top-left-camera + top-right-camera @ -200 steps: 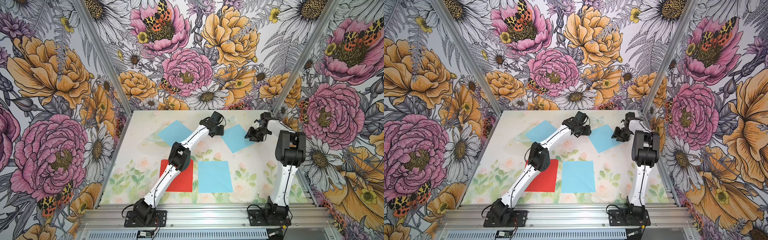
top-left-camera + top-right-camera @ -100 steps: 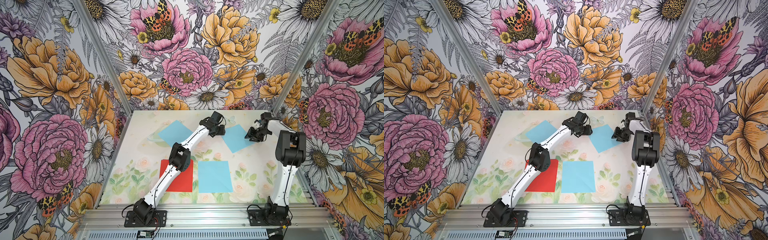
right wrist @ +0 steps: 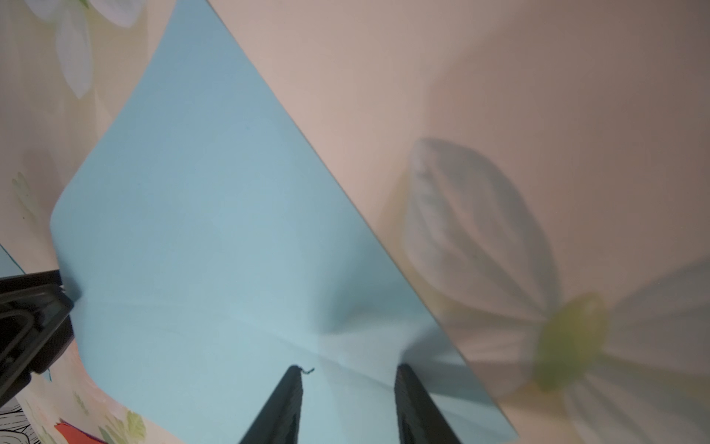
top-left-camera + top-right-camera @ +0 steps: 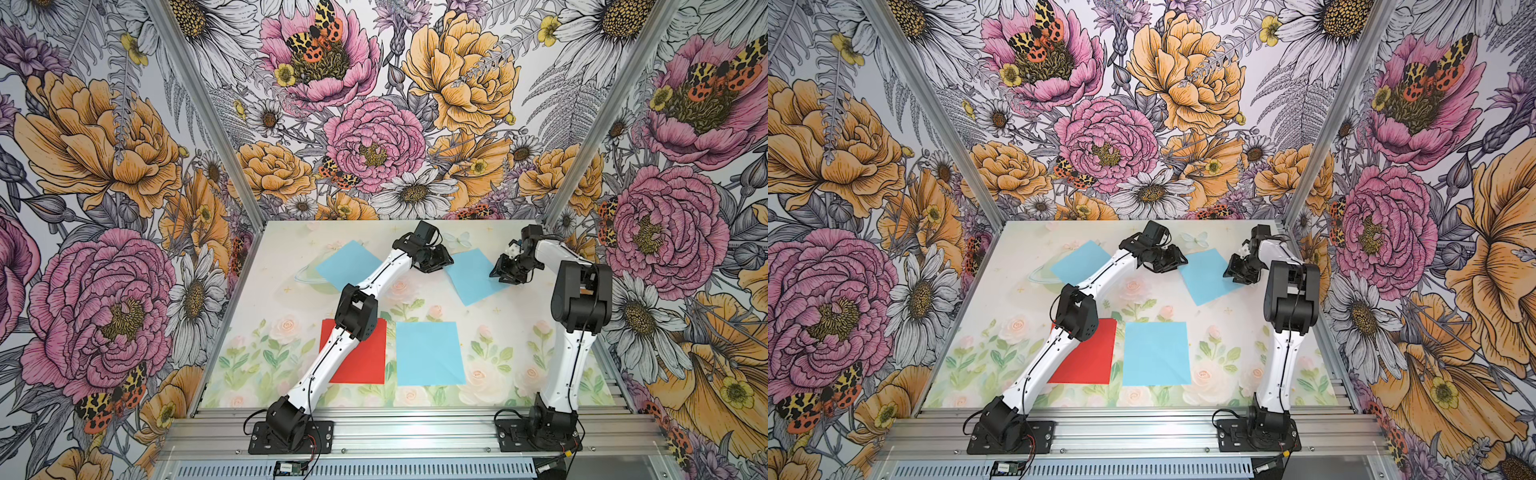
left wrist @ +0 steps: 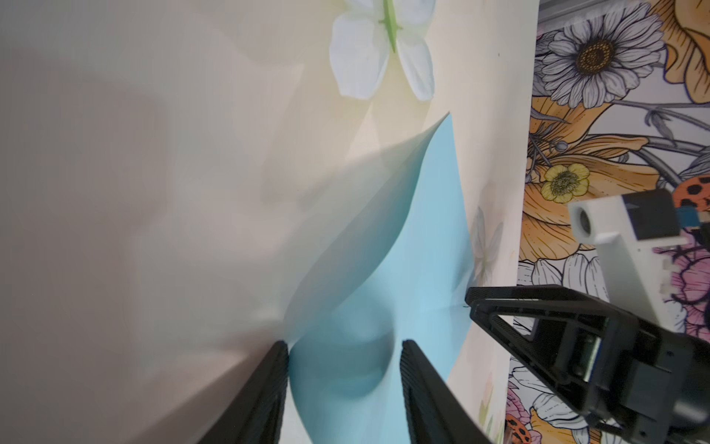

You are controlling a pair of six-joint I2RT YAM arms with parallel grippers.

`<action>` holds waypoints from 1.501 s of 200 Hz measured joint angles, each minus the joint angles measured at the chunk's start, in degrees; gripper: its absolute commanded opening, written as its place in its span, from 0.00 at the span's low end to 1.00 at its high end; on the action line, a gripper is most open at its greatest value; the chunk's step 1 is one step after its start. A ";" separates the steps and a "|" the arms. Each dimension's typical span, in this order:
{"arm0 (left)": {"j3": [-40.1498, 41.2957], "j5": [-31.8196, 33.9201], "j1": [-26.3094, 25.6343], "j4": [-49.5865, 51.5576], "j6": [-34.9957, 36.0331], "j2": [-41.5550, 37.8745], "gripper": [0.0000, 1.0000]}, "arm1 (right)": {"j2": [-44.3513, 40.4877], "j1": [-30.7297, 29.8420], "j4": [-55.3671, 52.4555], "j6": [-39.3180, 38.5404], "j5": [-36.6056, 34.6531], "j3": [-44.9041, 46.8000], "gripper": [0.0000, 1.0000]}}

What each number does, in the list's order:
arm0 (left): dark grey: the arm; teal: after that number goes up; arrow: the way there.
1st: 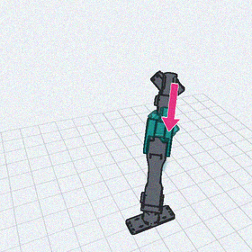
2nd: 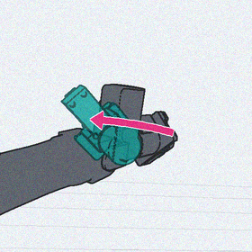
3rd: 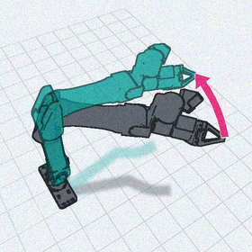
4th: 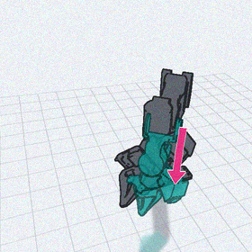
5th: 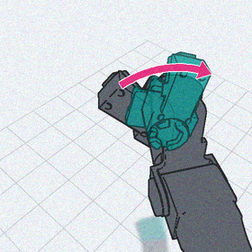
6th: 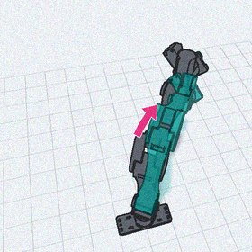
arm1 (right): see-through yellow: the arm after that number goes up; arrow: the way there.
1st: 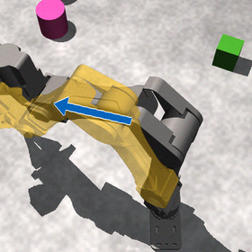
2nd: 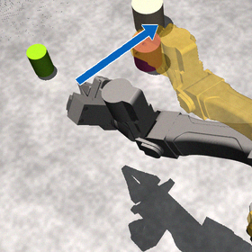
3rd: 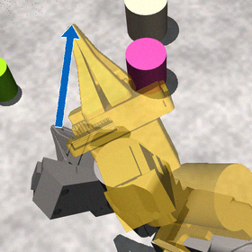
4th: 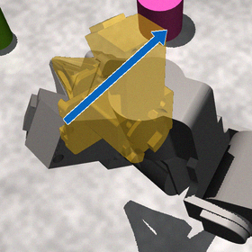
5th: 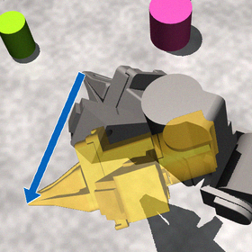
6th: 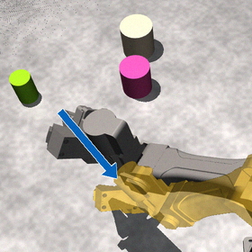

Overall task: Sort the scattered colored papers by color
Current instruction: Pick up the colored paper from the center of the board.

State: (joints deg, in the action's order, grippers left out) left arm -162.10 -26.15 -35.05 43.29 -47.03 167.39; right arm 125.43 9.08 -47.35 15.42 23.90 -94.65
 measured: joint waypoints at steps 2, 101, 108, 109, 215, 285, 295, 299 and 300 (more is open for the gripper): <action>0.07 -0.24 0.00 -0.35 -0.70 0.07 0.50 | 0.00 0.00 0.00 0.00 0.00 0.00 0.43; 10.67 -5.25 -1.36 -14.21 -28.15 -2.62 0.51 | 0.00 0.00 -0.02 0.00 0.17 0.00 0.43; 12.83 -5.11 -1.51 -14.23 -29.49 -3.98 0.51 | 0.00 0.02 -0.02 0.00 0.20 0.00 0.43; 13.27 -5.11 -1.55 -14.25 -29.66 -4.26 0.51 | 0.00 0.02 -0.02 0.00 0.20 0.00 0.43; 33.90 -1.84 -4.15 -15.43 -39.98 -17.05 0.50 | 0.04 0.37 -0.17 0.02 0.61 0.00 0.43; 35.26 -2.64 -4.33 -19.87 -46.42 -17.75 0.51 | 0.15 0.37 -0.17 0.13 1.40 0.00 0.43; 34.97 -2.60 -4.55 -20.90 -48.54 -17.73 0.51 | 0.15 0.39 -0.17 0.13 1.42 0.00 0.43; 34.97 -2.58 -4.63 -21.38 -49.44 -17.75 0.51 | 0.15 0.39 -0.17 0.13 1.42 0.00 0.43; 34.95 -2.58 -4.68 -21.51 -49.77 -17.75 0.51 | 0.15 0.39 -0.17 0.13 1.42 0.00 0.43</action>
State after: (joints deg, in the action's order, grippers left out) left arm -127.15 -28.73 -39.72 21.78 -96.79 149.64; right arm 125.58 9.47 -47.53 15.55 25.32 -94.65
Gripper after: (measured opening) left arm 0.511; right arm 0.429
